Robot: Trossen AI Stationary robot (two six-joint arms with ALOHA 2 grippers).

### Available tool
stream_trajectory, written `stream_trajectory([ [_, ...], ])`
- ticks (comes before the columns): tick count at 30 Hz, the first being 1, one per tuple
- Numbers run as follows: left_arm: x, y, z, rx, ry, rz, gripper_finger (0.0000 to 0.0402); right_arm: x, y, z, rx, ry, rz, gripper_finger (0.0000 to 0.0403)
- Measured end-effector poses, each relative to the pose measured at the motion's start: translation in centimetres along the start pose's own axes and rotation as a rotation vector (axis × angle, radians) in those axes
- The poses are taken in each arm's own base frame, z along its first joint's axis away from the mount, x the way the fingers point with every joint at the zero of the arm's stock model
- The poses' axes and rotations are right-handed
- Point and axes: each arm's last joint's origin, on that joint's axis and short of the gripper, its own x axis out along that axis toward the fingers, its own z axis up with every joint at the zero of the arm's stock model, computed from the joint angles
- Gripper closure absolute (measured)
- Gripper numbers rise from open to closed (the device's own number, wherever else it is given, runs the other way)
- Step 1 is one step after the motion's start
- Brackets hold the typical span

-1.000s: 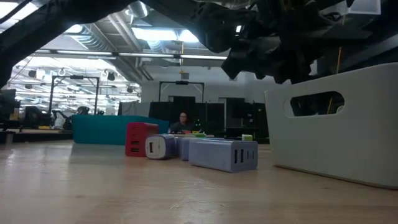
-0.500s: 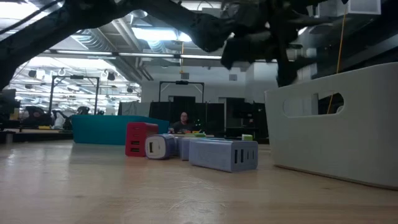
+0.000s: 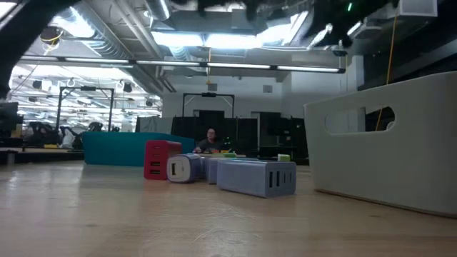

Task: Pick & Place Office items
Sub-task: Move the top green charger adapter to the center of the table

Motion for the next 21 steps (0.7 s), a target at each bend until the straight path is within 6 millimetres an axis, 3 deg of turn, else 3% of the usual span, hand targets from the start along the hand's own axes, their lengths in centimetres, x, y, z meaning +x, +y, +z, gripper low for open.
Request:
stream_trajectory([
  [4,-4.8,-5.2,3.9,0.142,-0.099,0.102,0.0155,4.0,-0.7,-2.0,-0.114,0.221,0.041,0.0117],
  [8,-9.0,-10.8,5.8,0.265,-0.155,0.294,0.0155,7.7,-1.7,-3.6,-0.126,0.332,0.099,0.0117],
  [11,-11.7,-13.9,5.4,0.34,-0.129,0.594,0.0155,9.7,-2.1,-3.8,-0.114,0.39,0.122,0.0117],
  [15,-14.7,-17.1,4.0,0.418,-0.002,1.034,0.0155,11.7,-2.1,-3.4,-0.226,0.49,0.093,0.0117],
  [18,-16.2,-18.1,2.9,0.404,0.107,1.24,0.0155,13.1,-2.1,-2.0,-0.29,0.517,0.061,0.0117],
  [21,-17.1,-18.1,2.1,0.367,0.189,1.337,0.0155,14.9,-2.4,-0.5,-0.317,0.536,0.041,0.0117],
])
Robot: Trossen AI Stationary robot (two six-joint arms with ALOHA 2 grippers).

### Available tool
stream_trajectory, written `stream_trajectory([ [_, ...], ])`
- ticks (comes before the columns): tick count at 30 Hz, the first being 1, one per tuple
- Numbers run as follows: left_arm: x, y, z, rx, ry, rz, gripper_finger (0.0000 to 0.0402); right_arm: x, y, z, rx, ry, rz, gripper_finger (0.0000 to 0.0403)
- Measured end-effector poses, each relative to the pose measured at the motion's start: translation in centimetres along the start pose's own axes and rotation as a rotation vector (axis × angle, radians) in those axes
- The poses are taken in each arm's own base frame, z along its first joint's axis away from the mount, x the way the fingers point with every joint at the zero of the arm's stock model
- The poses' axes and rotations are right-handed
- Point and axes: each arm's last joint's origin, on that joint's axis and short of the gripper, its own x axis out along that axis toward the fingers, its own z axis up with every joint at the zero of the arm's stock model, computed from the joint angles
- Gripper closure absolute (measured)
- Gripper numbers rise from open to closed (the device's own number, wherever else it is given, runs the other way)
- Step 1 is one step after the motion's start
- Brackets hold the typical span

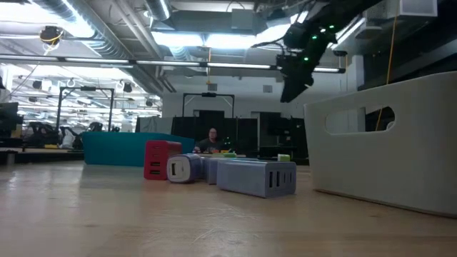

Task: Pick & Place Office items
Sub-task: Move the top green charger adapter to the center of the table

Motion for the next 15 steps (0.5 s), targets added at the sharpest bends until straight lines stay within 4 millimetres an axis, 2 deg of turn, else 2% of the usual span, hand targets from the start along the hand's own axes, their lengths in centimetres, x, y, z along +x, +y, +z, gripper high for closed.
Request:
stream_trajectory([
  [5,0.7,0.5,-1.0,-0.016,0.076,0.055,0.0155,2.7,-1.1,1.9,-0.136,0.138,-0.066,0.0117],
  [10,2.7,0.8,-2.4,0.006,0.151,0.073,0.0155,5.4,-1.2,1.5,-0.14,0.333,0.029,0.0117],
  [15,4.7,1.0,-4.0,-0.017,0.209,-0.023,0.0155,7.4,-0.8,1.1,-0.085,0.366,0.104,0.0117],
])
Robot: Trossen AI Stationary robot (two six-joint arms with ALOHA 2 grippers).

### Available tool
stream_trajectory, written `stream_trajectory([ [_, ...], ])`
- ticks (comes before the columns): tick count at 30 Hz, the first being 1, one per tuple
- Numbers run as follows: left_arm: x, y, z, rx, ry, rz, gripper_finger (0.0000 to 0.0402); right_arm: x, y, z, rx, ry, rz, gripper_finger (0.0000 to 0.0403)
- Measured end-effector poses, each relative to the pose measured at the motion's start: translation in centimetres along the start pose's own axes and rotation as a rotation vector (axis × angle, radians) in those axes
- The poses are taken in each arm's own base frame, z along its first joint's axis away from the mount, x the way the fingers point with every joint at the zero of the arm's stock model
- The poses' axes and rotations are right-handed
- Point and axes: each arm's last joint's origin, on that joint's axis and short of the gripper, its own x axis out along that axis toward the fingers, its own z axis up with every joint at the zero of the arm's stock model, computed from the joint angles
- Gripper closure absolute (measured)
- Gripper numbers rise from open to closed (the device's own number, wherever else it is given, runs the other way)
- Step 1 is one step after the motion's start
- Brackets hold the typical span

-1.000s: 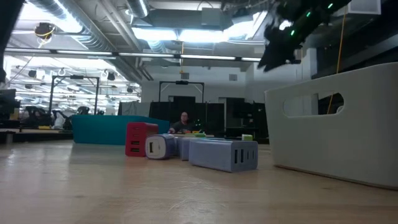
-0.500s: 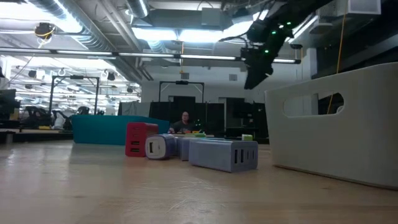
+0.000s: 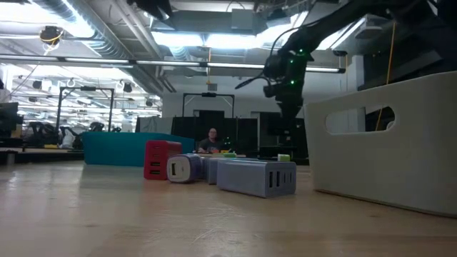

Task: Pick & Place Office items
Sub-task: Move the top green charger adapter to the center of the table

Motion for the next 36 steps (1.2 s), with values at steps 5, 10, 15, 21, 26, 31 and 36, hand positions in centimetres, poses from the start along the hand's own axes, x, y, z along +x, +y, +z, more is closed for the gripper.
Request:
stream_trajectory([
  [5,2.2,0.0,-0.8,-0.046,-0.013,-0.106,0.0155,0.2,0.2,0.1,0.042,-0.014,0.043,0.0117],
  [10,4.7,0.3,-1.8,-0.102,-0.022,-0.105,0.0155,0.2,0.1,0.0,0.048,-0.017,0.06,0.0117],
  [15,6.5,0.8,-3.0,-0.13,-0.012,-0.1,0.0155,0.8,0.2,-0.2,0.052,0.003,0.074,0.0117],
  [21,7.5,1.2,-3.8,-0.18,0.002,-0.135,0.0155,4.1,0.1,-0.3,0.075,0.088,0.119,0.0117],
  [26,7.5,1.4,-3.6,-0.183,-0.019,-0.143,0.0155,5.0,0.2,-0.1,0.081,0.089,0.124,0.0117],
  [31,7.5,1.4,-3.6,-0.175,-0.022,-0.15,0.0155,5.1,0.0,0.1,0.098,0.061,0.135,0.0117],
  [36,7.5,1.4,-3.6,-0.174,-0.021,-0.152,0.0155,6.3,0.0,0.0,0.124,0.08,0.161,0.0117],
])
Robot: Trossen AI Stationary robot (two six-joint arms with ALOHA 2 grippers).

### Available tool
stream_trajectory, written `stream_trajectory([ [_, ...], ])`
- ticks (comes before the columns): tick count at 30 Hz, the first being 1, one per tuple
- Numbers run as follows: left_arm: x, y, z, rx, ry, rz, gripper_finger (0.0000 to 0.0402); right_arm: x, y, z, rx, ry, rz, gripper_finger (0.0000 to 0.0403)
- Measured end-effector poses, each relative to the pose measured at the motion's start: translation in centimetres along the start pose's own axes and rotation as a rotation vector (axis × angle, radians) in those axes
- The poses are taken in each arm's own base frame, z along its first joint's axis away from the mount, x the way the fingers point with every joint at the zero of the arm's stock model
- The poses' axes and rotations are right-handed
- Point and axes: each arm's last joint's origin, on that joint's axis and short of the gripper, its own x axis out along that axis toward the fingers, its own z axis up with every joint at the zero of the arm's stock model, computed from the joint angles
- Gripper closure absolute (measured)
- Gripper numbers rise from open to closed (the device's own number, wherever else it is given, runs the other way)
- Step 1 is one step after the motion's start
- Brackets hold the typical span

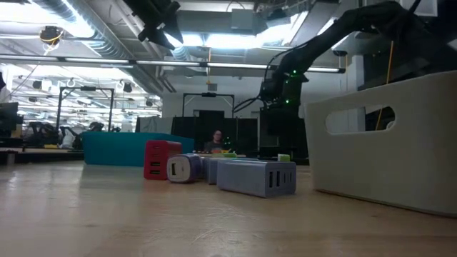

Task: Pick & Place Office items
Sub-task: Move the top green charger adapter to the center of the table

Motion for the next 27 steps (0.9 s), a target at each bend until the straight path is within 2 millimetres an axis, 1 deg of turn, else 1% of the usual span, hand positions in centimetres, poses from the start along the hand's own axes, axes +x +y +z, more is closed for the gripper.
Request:
stream_trajectory([
  [5,0.0,0.0,0.0,-0.001,0.001,-0.016,0.0155,-0.1,-0.1,0.1,0.03,-0.013,-0.02,0.0117],
  [10,0.0,-0.1,0.0,-0.001,0.001,-0.018,0.0155,-0.1,0.1,-0.1,0.077,0.02,-0.016,0.0117],
  [17,0.1,0.0,0.0,0.0,0.001,-0.018,0.0155,-2.2,1.2,-0.4,0.077,0.122,0.046,0.0117],
  [20,0.4,0.0,0.0,-0.001,0.004,-0.018,0.0155,-2.9,1.4,-0.3,0.127,0.105,0.116,0.0117],
  [22,0.6,0.0,0.0,-0.001,0.009,-0.018,0.0155,-2.9,1.7,-0.2,0.148,0.111,0.128,0.0117],
  [27,0.8,-0.1,-0.1,0.001,0.013,-0.022,0.0155,-2.4,2.8,0.1,0.126,0.112,0.136,0.0117],
])
